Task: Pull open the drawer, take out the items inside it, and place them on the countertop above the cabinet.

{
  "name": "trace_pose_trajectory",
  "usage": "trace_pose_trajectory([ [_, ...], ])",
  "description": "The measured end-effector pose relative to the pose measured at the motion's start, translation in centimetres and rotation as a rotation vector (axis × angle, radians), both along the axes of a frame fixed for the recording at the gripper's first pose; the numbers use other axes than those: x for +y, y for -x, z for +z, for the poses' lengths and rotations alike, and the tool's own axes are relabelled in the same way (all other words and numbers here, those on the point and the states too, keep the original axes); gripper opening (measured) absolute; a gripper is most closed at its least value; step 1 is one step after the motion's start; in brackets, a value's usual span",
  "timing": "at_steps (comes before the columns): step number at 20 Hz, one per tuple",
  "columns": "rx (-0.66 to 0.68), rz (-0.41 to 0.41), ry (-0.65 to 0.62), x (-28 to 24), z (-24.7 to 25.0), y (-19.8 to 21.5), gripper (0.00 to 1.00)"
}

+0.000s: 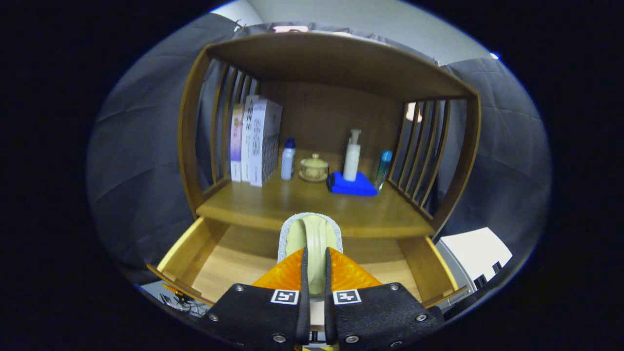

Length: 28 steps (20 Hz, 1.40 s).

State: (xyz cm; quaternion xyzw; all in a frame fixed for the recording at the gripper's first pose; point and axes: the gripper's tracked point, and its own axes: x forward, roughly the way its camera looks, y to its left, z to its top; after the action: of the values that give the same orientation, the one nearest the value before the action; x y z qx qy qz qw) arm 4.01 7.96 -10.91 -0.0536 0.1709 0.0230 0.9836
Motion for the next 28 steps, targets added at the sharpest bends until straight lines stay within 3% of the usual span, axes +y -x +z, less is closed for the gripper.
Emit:
trace_pose_trajectory([
  [5,-0.063,-0.038,-0.020,-1.3,2.8,-5.9,0.11],
  [12,-0.001,0.006,0.015,-1.1,-1.9,-13.6,0.12],
  [22,0.070,-0.005,-0.016,-1.8,-5.1,-17.5,0.15],
  [27,0.085,0.052,-0.060,-0.4,-5.4,-17.5,0.25],
  [28,0.082,0.077,-0.102,0.5,-5.2,-17.1,0.43],
])
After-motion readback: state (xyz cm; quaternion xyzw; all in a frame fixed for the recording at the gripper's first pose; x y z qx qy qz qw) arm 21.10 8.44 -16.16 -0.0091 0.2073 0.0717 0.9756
